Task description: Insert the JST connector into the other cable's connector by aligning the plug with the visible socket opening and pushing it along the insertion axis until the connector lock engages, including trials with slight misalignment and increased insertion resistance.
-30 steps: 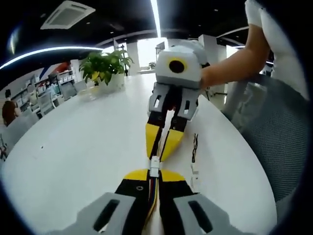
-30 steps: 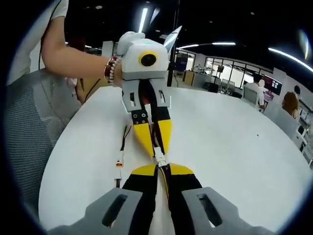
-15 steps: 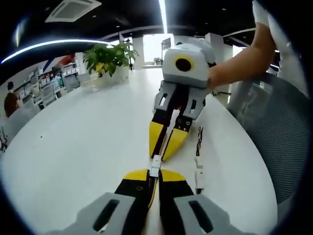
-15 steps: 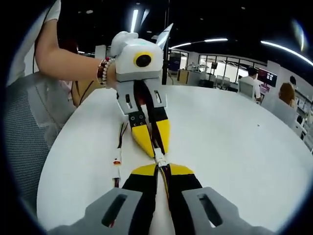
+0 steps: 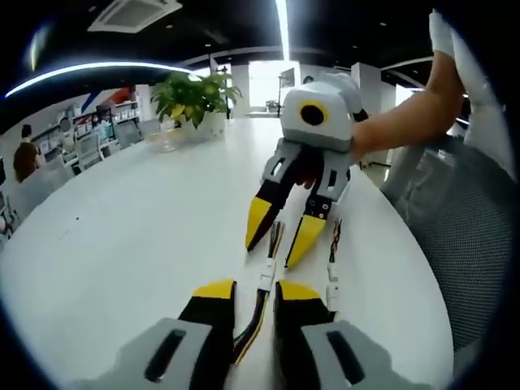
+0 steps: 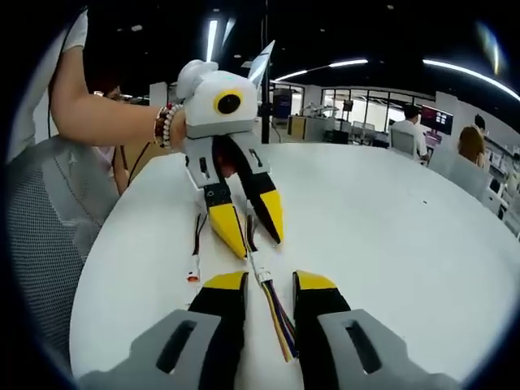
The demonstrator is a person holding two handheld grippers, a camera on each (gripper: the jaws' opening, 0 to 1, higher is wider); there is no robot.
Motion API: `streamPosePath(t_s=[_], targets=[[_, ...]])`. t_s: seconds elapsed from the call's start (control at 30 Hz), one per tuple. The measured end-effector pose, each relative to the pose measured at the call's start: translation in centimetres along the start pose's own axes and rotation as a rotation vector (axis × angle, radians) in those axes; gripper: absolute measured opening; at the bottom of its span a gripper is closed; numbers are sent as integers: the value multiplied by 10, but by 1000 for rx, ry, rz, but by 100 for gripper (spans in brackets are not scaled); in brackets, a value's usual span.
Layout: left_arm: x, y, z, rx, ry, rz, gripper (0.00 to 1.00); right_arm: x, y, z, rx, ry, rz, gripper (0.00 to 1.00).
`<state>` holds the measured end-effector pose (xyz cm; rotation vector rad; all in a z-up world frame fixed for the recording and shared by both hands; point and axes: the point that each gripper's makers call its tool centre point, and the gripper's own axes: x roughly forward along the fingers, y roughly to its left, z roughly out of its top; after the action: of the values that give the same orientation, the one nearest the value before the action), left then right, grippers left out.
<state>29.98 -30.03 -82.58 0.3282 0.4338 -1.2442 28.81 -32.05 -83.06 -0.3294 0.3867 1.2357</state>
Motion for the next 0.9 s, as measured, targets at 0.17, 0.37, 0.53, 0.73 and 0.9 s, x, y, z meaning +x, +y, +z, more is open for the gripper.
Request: streamPosePath(t_s=[0.17, 0.37, 0.53, 0.73, 0.9], targets=[[-9, 11, 21, -159, -121, 60, 41, -6, -7, 10, 22, -36, -28, 25], [-18, 9, 49, -246, -300, 43, 62, -17, -16, 23, 68, -98, -72, 32], [-22, 13, 80, -291, -412, 70, 93, -27, -24, 35, 79, -134, -114, 41], [-30, 9, 93, -261, -410, 69, 86, -39, -28, 45, 62, -141, -145, 41], [-42, 9, 112, -239, -432, 103, 89, -47, -25, 55, 50, -153, -155, 42]])
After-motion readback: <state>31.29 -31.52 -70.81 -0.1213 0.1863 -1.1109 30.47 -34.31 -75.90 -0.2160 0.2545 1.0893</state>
